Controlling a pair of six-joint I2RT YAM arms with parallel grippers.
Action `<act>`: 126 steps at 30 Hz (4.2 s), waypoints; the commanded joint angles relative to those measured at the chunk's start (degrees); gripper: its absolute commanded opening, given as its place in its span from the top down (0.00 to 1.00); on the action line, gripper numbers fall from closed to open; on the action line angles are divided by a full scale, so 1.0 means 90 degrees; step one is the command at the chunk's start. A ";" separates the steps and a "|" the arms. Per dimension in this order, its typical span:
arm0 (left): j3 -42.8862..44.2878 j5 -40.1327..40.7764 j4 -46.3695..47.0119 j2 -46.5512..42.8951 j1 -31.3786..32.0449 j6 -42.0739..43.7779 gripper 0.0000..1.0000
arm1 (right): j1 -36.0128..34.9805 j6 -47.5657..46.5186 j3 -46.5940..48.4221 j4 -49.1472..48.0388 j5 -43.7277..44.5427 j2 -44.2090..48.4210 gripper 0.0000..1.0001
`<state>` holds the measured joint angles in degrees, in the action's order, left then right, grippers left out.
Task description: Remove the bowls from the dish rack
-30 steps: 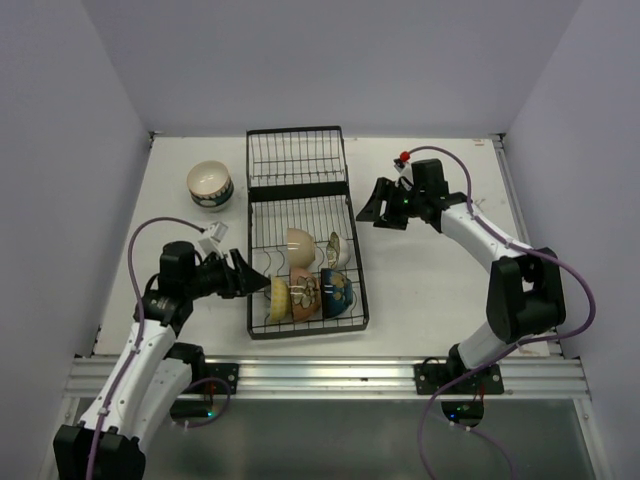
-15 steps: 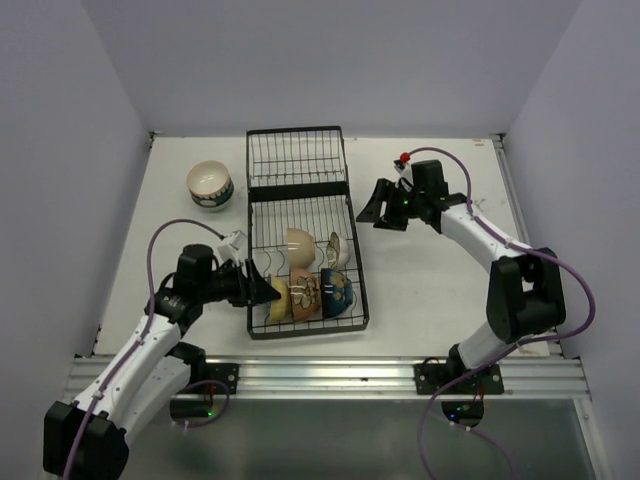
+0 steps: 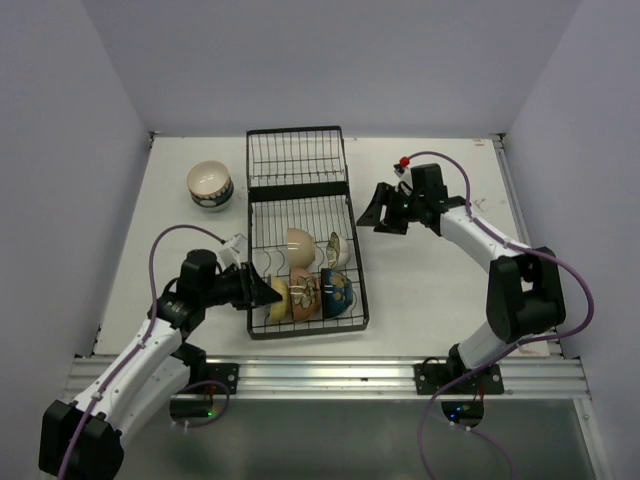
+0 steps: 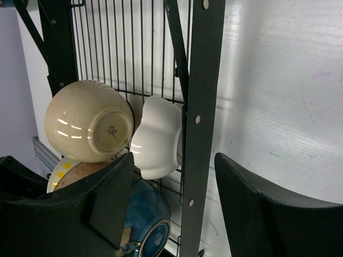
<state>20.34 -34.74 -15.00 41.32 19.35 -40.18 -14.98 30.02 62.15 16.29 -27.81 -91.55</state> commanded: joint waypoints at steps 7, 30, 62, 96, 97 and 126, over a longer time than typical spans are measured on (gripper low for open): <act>-0.0082 0.0159 0.0388 0.0047 0.0193 -0.0310 0.68 | 0.0005 0.0024 -0.0099 -0.0248 -0.0005 -0.0004 0.35; -0.0736 0.0920 0.1091 -0.0899 0.0301 -0.1823 1.00 | 0.0014 -0.0113 0.0018 -0.0063 -0.0006 -0.0014 0.35; -0.1380 0.2347 0.2144 -0.2023 0.0301 -0.2977 1.00 | 0.0005 -0.0338 0.0165 0.0191 0.0043 -0.0111 0.35; 0.5667 0.4204 -0.1388 0.2672 -0.0321 0.2735 1.00 | 0.0053 -0.0543 0.0165 0.0065 0.0073 0.0025 0.35; 0.5970 0.3902 -0.1505 0.2897 -0.0518 0.2920 1.00 | 0.0053 -0.0552 0.0116 0.0045 0.0063 0.0054 0.35; 1.0270 0.5882 -0.3733 0.8036 -0.1037 0.4397 1.00 | 0.0053 -0.0347 -0.0177 -0.0258 0.0034 0.0387 0.35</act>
<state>110.15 15.20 -49.23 113.82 9.93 -2.28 -14.66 26.85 60.40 15.44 -27.99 -89.62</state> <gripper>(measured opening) 0.080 0.654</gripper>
